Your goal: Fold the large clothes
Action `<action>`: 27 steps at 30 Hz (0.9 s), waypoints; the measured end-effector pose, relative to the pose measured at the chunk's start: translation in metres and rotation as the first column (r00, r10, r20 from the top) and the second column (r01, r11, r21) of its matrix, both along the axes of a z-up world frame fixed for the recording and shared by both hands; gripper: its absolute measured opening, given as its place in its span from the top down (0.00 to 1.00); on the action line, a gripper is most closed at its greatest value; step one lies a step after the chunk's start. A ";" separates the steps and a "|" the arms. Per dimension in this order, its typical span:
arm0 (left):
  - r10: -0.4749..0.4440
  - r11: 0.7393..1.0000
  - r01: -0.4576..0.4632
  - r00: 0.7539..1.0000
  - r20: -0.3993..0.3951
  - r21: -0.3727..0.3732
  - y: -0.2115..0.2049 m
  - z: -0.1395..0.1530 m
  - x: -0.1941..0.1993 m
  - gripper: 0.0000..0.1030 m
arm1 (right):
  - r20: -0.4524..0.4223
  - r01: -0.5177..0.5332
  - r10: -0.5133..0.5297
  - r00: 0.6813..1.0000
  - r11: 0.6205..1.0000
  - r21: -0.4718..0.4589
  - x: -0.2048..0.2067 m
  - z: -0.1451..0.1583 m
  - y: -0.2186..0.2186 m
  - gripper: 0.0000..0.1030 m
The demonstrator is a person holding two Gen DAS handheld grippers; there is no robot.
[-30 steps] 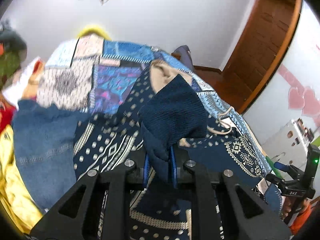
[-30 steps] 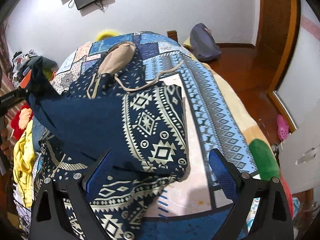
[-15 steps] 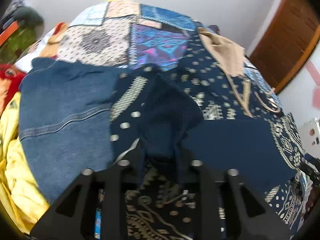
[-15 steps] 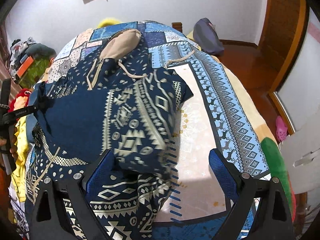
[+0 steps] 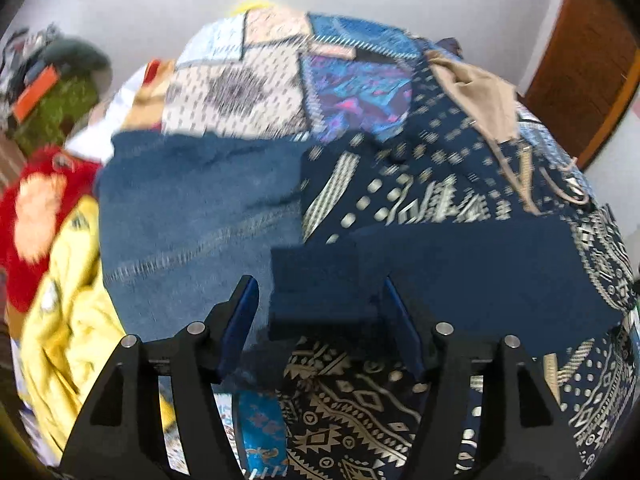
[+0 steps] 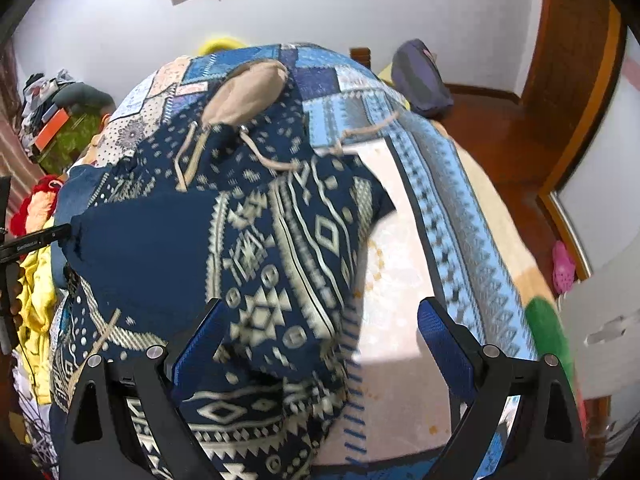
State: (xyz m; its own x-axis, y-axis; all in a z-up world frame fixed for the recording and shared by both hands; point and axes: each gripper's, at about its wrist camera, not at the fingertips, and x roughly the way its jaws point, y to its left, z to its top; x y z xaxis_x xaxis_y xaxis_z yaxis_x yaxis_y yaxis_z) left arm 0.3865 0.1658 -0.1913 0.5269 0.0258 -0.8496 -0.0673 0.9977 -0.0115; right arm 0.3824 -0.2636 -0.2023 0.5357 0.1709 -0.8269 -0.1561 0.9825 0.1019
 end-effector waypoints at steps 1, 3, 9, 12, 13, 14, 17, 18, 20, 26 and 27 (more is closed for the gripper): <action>-0.015 1.000 0.015 1.000 0.013 0.001 -0.004 0.006 0.002 0.38 | 0.010 -0.006 0.006 1.000 1.000 -0.002 0.002 0.004 0.002 0.08; -0.043 0.999 0.043 0.998 0.041 -0.004 -0.013 0.022 0.007 0.34 | 0.039 -0.027 0.027 0.999 1.000 0.001 0.011 0.017 0.008 0.08; -0.113 0.993 0.115 0.989 0.098 -0.006 -0.046 0.063 0.042 0.28 | 0.103 -0.072 0.068 0.992 0.996 0.044 0.053 0.054 0.026 0.08; -0.131 0.990 0.135 0.985 0.115 -0.028 -0.061 0.076 0.067 0.16 | 0.106 -0.077 0.070 0.992 0.995 0.064 0.085 0.066 0.033 0.08; -0.132 0.990 0.137 0.984 0.122 -0.032 -0.065 0.079 0.075 0.15 | 0.099 -0.080 0.072 0.993 0.994 0.076 0.096 0.068 0.036 0.08; -0.136 0.990 0.141 0.983 0.124 -0.031 -0.070 0.081 0.085 0.14 | 0.084 -0.086 0.079 0.993 0.992 0.091 0.112 0.070 0.040 0.08; -0.158 0.986 0.163 0.982 0.099 -0.045 -0.080 0.078 0.118 0.13 | 0.054 -0.084 0.078 0.995 0.991 0.105 0.146 0.067 0.047 0.08; -0.151 0.986 0.157 0.984 0.092 -0.057 -0.082 0.074 0.131 0.13 | 0.032 -0.076 0.073 0.997 0.992 0.104 0.161 0.062 0.051 0.08; -0.130 0.988 0.136 0.989 0.076 -0.080 -0.083 0.066 0.155 0.13 | -0.006 -0.070 0.071 0.997 0.993 0.100 0.185 0.052 0.059 0.08; -0.074 0.986 0.071 0.997 -0.013 -0.153 -0.081 0.017 0.226 0.13 | -0.123 -0.015 0.028 0.992 0.994 0.109 0.250 0.001 0.071 0.08; -0.069 0.985 0.064 0.997 -0.027 -0.159 -0.081 0.009 0.233 0.13 | -0.148 -0.007 0.024 0.989 0.993 0.116 0.261 -0.009 0.073 0.08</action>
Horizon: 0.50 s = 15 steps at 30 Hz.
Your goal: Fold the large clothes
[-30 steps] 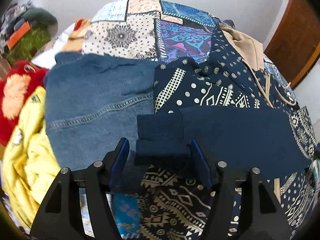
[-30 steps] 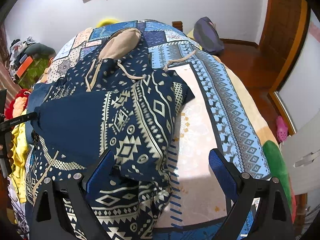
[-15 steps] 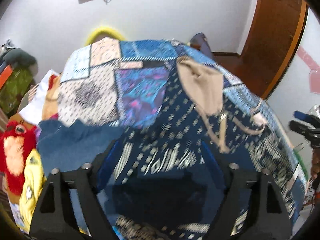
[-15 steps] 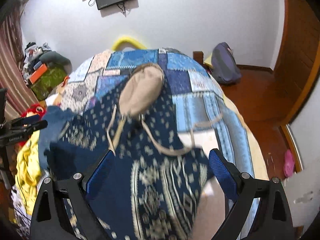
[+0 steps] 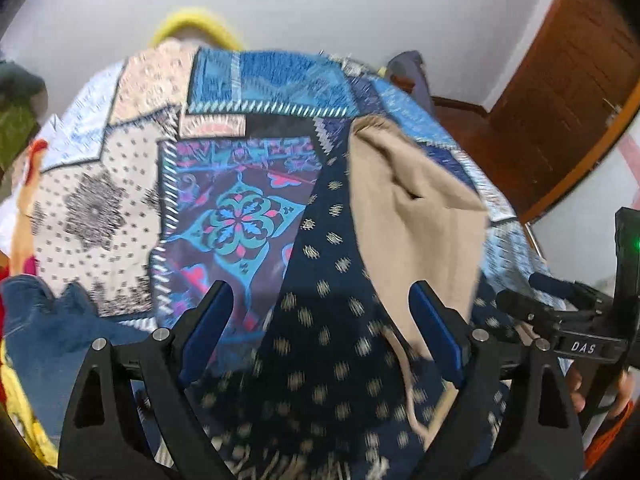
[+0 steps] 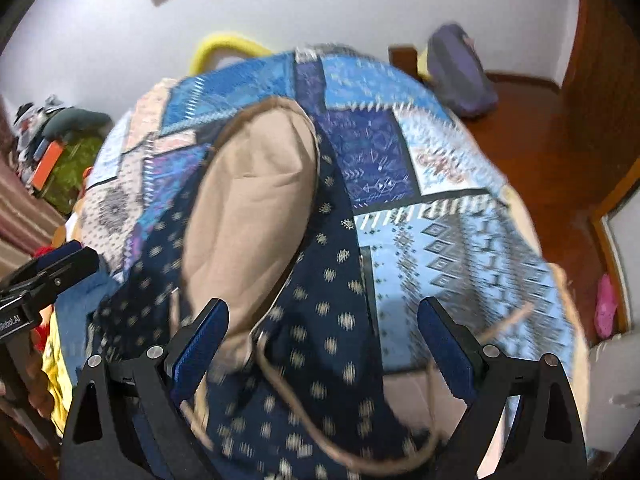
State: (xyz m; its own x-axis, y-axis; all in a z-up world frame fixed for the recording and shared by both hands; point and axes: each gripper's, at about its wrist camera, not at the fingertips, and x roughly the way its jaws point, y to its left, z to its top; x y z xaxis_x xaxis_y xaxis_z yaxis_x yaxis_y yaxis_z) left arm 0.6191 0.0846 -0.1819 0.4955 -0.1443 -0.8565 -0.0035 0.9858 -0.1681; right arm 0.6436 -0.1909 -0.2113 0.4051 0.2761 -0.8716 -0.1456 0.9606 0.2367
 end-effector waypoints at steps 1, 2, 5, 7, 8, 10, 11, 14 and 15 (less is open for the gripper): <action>0.004 1.000 -0.004 1.000 -0.013 -0.005 0.000 -0.008 0.007 0.13 | -0.019 0.005 -0.005 1.000 1.000 0.001 0.008 -0.009 0.001 0.09; 0.010 1.000 -0.010 1.000 -0.028 -0.005 0.000 -0.017 0.013 0.13 | -0.032 0.010 -0.011 0.999 1.000 -0.006 0.016 -0.017 0.003 0.09; 0.031 0.999 -0.032 0.998 -0.059 -0.016 0.003 -0.040 0.028 0.16 | -0.049 0.011 -0.013 0.999 0.999 -0.045 0.040 -0.038 0.010 0.13; 0.027 0.999 -0.029 0.997 -0.079 -0.031 0.003 -0.052 0.036 0.25 | -0.064 0.017 -0.020 0.998 0.998 -0.054 0.051 -0.048 0.013 0.23; 0.029 0.999 -0.032 0.996 -0.082 -0.037 0.003 -0.054 0.039 0.29 | -0.074 0.008 -0.012 0.997 0.998 -0.055 0.057 -0.054 0.016 0.32; 0.045 0.998 -0.048 0.997 -0.055 -0.050 0.004 -0.055 0.041 0.36 | -0.045 -0.017 0.013 0.999 0.996 -0.090 0.060 -0.058 0.023 0.43; 0.039 0.997 -0.041 0.999 -0.035 -0.062 0.002 -0.054 0.041 0.50 | -0.004 -0.044 0.044 0.999 0.994 -0.102 0.059 -0.057 0.028 0.59; 0.007 0.999 -0.007 1.000 -0.003 -0.036 -0.011 -0.044 0.035 0.90 | 0.032 -0.082 0.087 0.996 0.989 -0.123 0.054 -0.055 0.039 0.83; 0.005 1.000 -0.005 1.000 0.005 -0.018 -0.014 -0.040 0.033 0.90 | 0.041 -0.089 0.095 0.995 0.986 -0.138 0.051 -0.053 0.042 0.87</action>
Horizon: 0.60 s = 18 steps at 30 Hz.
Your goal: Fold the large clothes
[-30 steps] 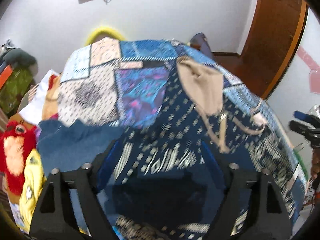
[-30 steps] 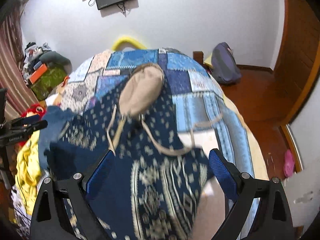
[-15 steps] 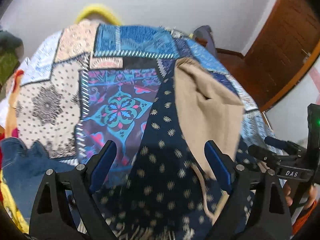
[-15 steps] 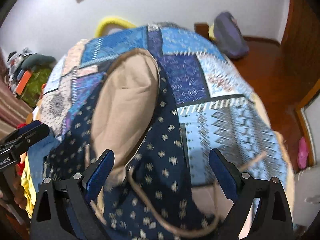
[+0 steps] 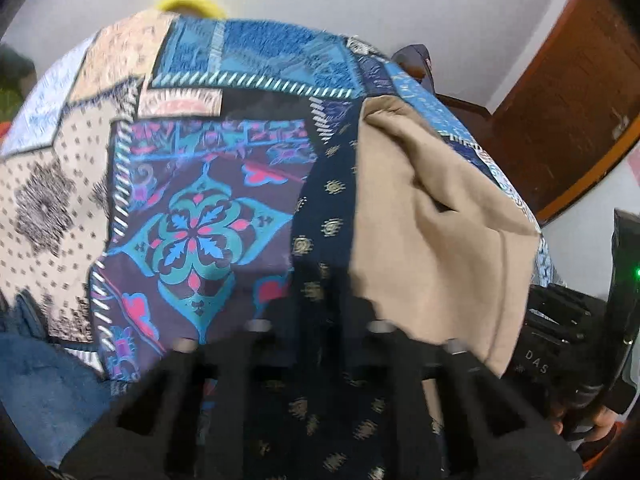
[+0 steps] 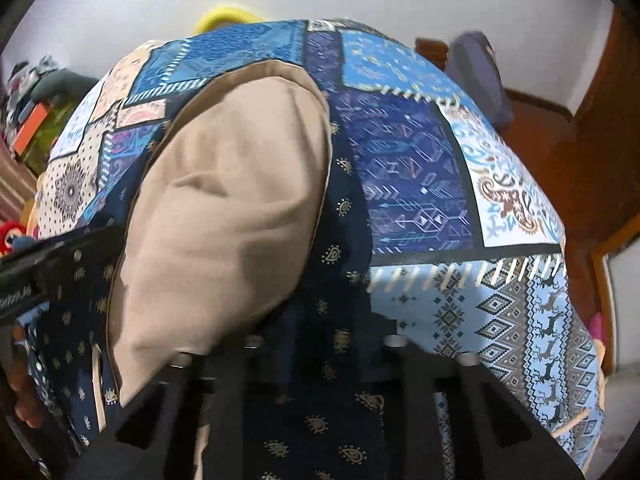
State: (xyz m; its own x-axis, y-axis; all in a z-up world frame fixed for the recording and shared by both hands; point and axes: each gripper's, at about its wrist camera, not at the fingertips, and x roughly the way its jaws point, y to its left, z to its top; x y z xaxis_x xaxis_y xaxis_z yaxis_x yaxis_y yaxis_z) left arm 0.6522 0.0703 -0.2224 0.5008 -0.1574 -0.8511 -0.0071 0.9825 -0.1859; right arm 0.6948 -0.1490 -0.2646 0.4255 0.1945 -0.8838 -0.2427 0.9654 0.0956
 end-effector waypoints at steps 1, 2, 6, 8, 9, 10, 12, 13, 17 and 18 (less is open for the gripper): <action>-0.004 1.000 0.004 1.000 0.012 0.021 -0.004 0.006 -0.004 0.91 | 0.008 -0.008 0.008 1.000 1.000 -0.005 -0.002 0.002 0.002 0.89; -0.020 0.999 0.018 0.999 0.034 0.040 -0.008 0.015 -0.012 0.91 | 0.016 -0.017 0.017 1.000 1.000 -0.001 -0.006 0.006 0.003 0.90; -0.071 0.997 0.071 0.994 0.080 0.013 -0.012 0.054 -0.042 0.95 | 0.045 -0.081 0.080 0.996 0.997 0.016 -0.029 0.032 0.001 0.92; -0.091 0.995 0.093 0.991 0.098 -0.019 -0.010 0.075 -0.063 0.95 | 0.074 -0.112 0.112 0.991 0.994 0.004 -0.047 0.050 -0.003 0.92; -0.105 0.994 0.108 0.988 0.109 -0.020 -0.010 0.086 -0.075 0.95 | 0.084 -0.128 0.127 0.988 0.992 0.009 -0.059 0.060 -0.006 0.92; -0.115 0.993 0.118 0.986 0.117 -0.017 -0.011 0.091 -0.083 0.95 | 0.094 -0.135 0.133 0.987 0.991 0.015 -0.069 0.068 -0.010 0.92; -0.135 0.990 0.140 0.982 0.129 -0.030 -0.010 0.105 -0.108 0.95 | 0.104 -0.143 0.138 0.985 0.989 0.043 -0.093 0.085 -0.017 0.92; -0.141 0.988 0.148 0.981 0.135 -0.041 -0.009 0.109 -0.121 0.96 | 0.106 -0.144 0.137 0.985 0.987 0.063 -0.105 0.092 -0.020 0.92; -0.174 0.980 0.185 0.975 0.137 -0.073 -0.004 0.123 -0.172 0.95 | 0.122 -0.168 0.152 0.981 0.977 0.132 -0.160 0.117 -0.028 0.92; -0.187 0.978 0.198 0.973 0.134 -0.070 -0.004 0.124 -0.186 0.95 | 0.131 -0.174 0.155 0.979 0.973 0.151 -0.177 0.123 -0.029 0.92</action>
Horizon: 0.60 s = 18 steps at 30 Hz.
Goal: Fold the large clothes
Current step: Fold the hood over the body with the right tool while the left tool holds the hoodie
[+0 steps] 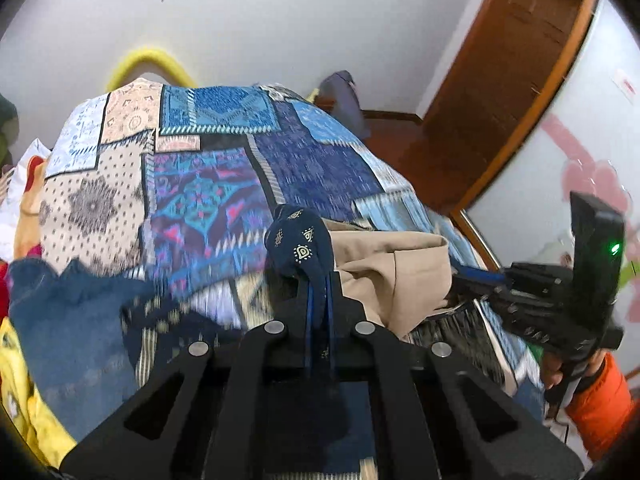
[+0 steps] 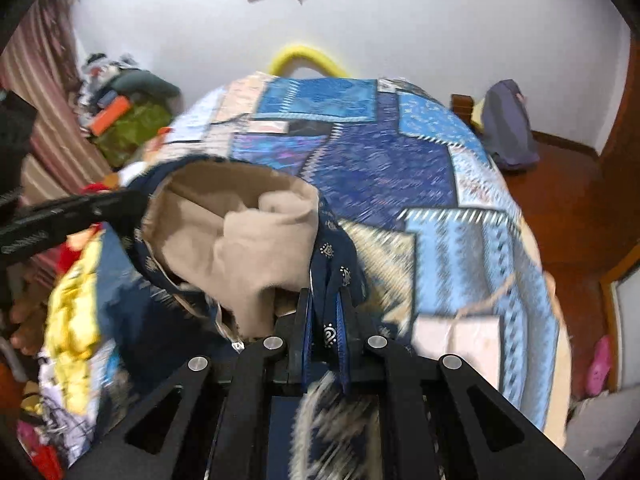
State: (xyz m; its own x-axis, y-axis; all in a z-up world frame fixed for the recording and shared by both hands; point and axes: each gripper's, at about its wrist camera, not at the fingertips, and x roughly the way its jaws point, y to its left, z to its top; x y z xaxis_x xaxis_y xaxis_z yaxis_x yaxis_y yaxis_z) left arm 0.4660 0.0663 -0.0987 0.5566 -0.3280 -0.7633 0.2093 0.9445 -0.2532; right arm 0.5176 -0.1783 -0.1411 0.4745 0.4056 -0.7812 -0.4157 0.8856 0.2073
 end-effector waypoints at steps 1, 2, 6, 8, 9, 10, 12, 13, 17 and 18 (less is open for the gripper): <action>-0.010 1.000 0.010 1.000 -0.005 0.003 0.001 -0.002 -0.014 0.95 | 0.007 -0.012 0.012 1.000 1.000 0.020 -0.015 0.005 0.000 0.92; -0.012 1.000 0.012 1.000 -0.006 0.004 0.001 -0.003 -0.025 0.95 | 0.012 -0.027 0.026 1.000 0.998 0.051 -0.035 0.009 -0.001 0.92; 0.007 1.000 -0.006 1.000 -0.025 0.012 0.008 -0.020 -0.070 0.95 | -0.007 -0.057 0.058 0.998 0.992 0.112 -0.092 0.003 -0.001 0.92; 0.021 1.000 -0.020 0.999 -0.039 0.016 0.013 -0.033 -0.087 0.95 | -0.026 -0.047 0.051 0.998 0.990 0.134 -0.117 -0.007 -0.003 0.92; 0.025 0.999 -0.024 0.999 -0.046 0.024 0.016 -0.039 -0.093 0.95 | -0.034 -0.034 0.039 0.999 0.989 0.142 -0.128 -0.014 -0.004 0.92; 0.033 0.999 -0.031 0.998 -0.057 0.040 0.017 -0.046 -0.098 0.95 | -0.035 -0.022 0.027 0.999 0.991 0.135 -0.133 -0.019 -0.005 0.92; 0.049 0.996 -0.042 0.995 -0.088 0.084 0.019 -0.064 -0.107 0.95 | -0.029 0.003 0.000 1.000 0.994 0.107 -0.146 -0.030 -0.006 0.92; 0.057 0.994 -0.047 0.994 -0.097 0.099 0.020 -0.072 -0.110 0.95 | -0.021 0.014 -0.012 1.000 0.996 0.087 -0.149 -0.035 -0.007 0.92; 0.100 0.982 -0.080 0.989 -0.113 0.168 0.026 -0.101 -0.119 0.95 | 0.071 0.063 -0.057 0.996 0.994 -0.094 -0.160 -0.047 -0.008 0.92; 0.109 0.983 -0.088 0.986 -0.125 0.162 0.029 -0.109 -0.120 0.95 | 0.089 0.071 -0.060 0.994 0.988 -0.134 -0.160 -0.049 -0.008 0.92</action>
State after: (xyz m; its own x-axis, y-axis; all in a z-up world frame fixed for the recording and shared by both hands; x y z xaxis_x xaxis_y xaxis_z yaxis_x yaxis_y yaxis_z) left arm 0.3460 0.0953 -0.2074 0.4706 -0.1485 -0.8698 0.0879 0.9887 -0.1213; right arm 0.3576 -0.1866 -0.1904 0.5635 0.2634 -0.7830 -0.3668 0.9291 0.0486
